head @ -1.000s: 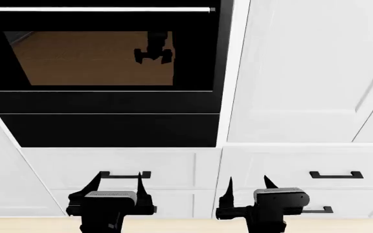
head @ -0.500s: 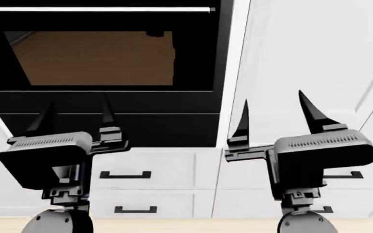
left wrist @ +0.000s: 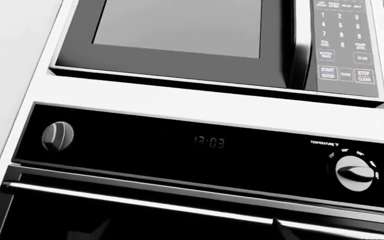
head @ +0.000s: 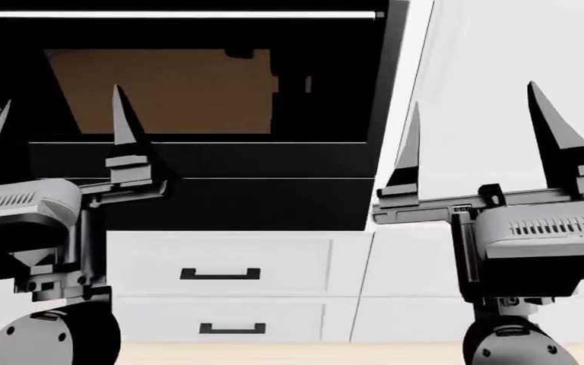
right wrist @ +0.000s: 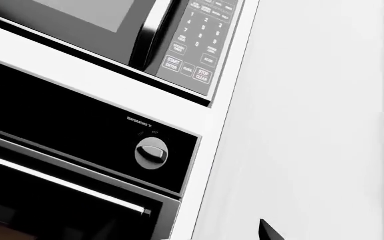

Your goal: Preheat the oven by turning the temperature knob.

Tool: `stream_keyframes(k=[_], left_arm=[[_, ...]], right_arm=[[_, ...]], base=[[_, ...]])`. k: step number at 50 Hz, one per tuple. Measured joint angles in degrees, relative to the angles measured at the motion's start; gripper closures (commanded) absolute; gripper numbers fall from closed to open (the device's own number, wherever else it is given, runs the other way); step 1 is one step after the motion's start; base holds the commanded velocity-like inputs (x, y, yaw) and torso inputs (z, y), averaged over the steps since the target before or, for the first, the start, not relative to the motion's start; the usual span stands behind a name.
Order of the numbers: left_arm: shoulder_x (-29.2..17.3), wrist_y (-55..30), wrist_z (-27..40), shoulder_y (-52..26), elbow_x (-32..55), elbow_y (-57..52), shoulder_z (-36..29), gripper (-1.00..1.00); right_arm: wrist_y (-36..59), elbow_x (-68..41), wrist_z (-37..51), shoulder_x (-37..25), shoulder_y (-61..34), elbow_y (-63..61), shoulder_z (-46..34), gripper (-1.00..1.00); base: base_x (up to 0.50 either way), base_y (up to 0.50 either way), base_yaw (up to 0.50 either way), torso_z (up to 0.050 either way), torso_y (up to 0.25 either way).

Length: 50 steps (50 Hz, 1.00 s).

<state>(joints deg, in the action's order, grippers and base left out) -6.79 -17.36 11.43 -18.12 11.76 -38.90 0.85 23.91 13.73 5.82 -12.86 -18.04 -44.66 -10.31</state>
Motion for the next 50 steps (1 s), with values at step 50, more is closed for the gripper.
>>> stream_keyframes(k=[50], left_arm=[[-3.3, 1.1, 1.4, 0.6, 5.1, -3.7, -1.1, -1.00]], right_arm=[[1.0, -0.6, 0.8, -1.3, -0.1, -1.5, -1.3, -1.00]], base=[[0.00, 0.04, 0.00, 0.004, 0.000]])
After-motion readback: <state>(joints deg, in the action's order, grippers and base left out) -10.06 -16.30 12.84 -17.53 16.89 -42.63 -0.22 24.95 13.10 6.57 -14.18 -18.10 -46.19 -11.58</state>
